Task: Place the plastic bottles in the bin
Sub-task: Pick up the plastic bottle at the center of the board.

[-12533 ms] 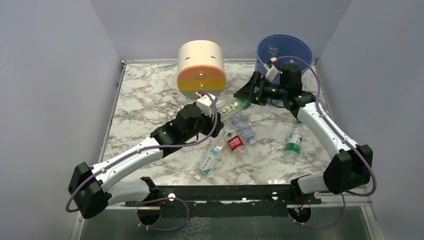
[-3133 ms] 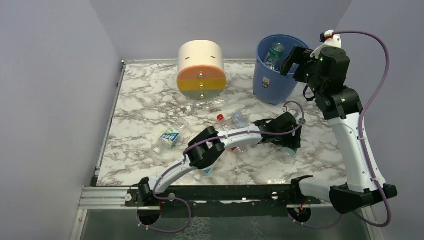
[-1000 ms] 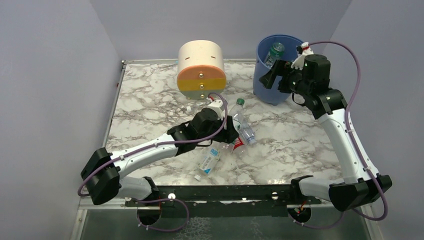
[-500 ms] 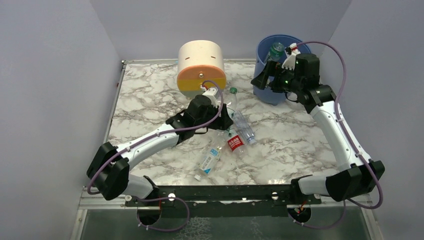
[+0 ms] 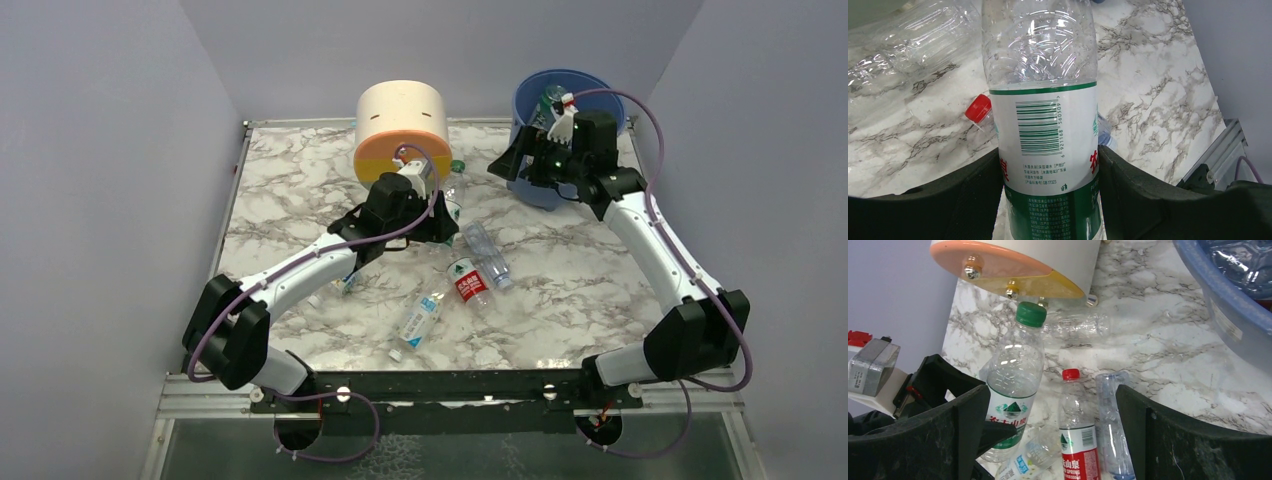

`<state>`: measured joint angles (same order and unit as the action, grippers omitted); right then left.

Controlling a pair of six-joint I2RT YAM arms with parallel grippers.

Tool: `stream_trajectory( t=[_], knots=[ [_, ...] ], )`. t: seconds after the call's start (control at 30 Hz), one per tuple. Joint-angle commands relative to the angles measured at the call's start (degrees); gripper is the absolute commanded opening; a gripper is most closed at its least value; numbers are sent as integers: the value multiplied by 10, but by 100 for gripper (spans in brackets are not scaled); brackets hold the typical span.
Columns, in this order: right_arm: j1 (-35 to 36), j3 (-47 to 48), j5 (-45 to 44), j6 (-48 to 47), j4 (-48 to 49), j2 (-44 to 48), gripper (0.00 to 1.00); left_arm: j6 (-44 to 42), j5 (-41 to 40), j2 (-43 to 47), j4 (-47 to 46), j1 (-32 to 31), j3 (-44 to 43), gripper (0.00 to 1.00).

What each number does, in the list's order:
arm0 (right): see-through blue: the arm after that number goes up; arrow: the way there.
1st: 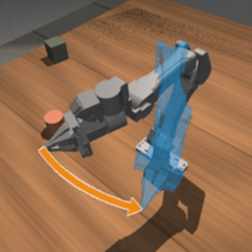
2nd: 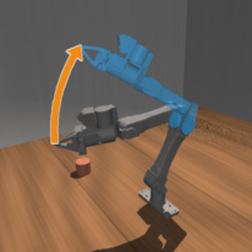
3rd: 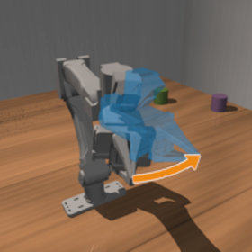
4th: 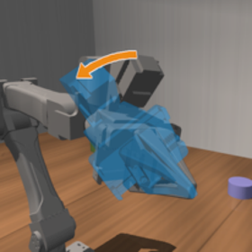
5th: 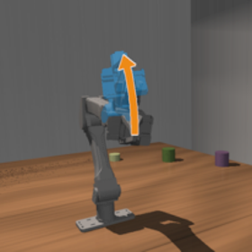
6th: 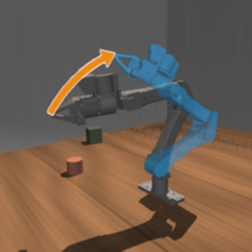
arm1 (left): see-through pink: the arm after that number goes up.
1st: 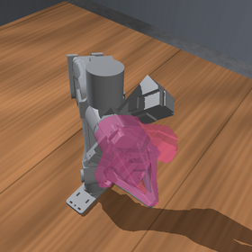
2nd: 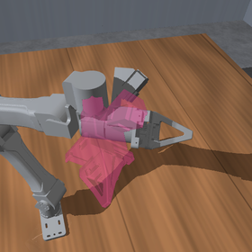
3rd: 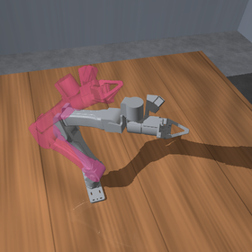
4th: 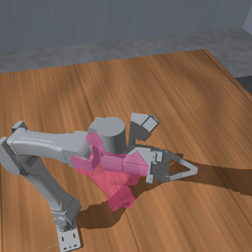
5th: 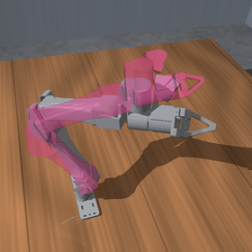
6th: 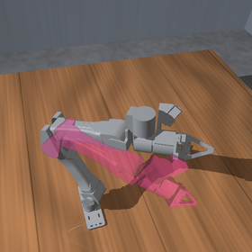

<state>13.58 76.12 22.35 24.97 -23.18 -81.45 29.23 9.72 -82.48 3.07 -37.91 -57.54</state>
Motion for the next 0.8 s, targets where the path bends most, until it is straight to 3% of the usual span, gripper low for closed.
stream_trajectory(
  t=[0.0, 0.5, 0.77],
  knots=[
    [1, 4, 46, 17, 34, -16, 100, -12, 20, 6, -16, 6, -20, 66],
    [3, -51, 159, 90, 109, -34, 100, -8, 50, 9, -38, 10, -11, 66],
    [20, -45, 171, 97, 110, -48, 90, -2, 139, 15, -104, 10, 7, 66]
  ],
)
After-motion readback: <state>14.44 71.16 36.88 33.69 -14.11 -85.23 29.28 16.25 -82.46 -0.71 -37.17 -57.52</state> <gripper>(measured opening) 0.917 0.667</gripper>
